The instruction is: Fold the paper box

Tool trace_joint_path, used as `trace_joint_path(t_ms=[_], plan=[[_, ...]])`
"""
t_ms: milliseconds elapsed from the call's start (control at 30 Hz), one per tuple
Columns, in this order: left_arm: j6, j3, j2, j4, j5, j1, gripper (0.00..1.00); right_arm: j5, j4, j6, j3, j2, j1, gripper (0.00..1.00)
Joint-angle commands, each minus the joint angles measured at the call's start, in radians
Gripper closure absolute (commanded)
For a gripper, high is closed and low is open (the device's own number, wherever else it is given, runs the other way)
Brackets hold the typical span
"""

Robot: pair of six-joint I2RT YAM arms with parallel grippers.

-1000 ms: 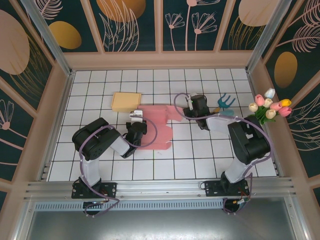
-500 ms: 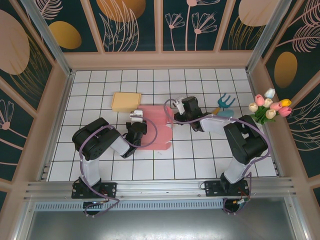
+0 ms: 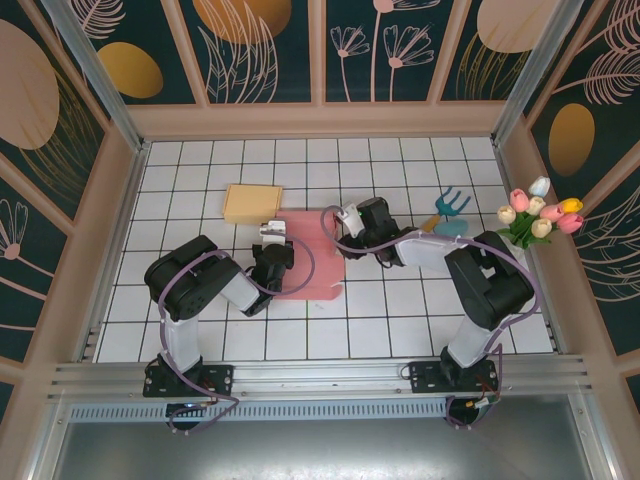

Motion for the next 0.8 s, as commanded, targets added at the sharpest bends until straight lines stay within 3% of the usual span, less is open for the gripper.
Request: trace_joint_path(t_ms=[0,433,767], plan=[[0.024,0.010,0.020,-0.022,0.008,-0.004,1.00,-0.056,0.019,0.025,0.018,-0.016,0.020,0.52],[0.027,0.006,0.021,-0.014,0.014,-0.005,1.00,-0.062,0.096,0.080,-0.031,-0.063,0.060,0.52],[0.029,0.006,0.023,-0.014,0.017,-0.004,1.00,0.001,0.141,0.105,-0.015,-0.043,0.071,0.51]])
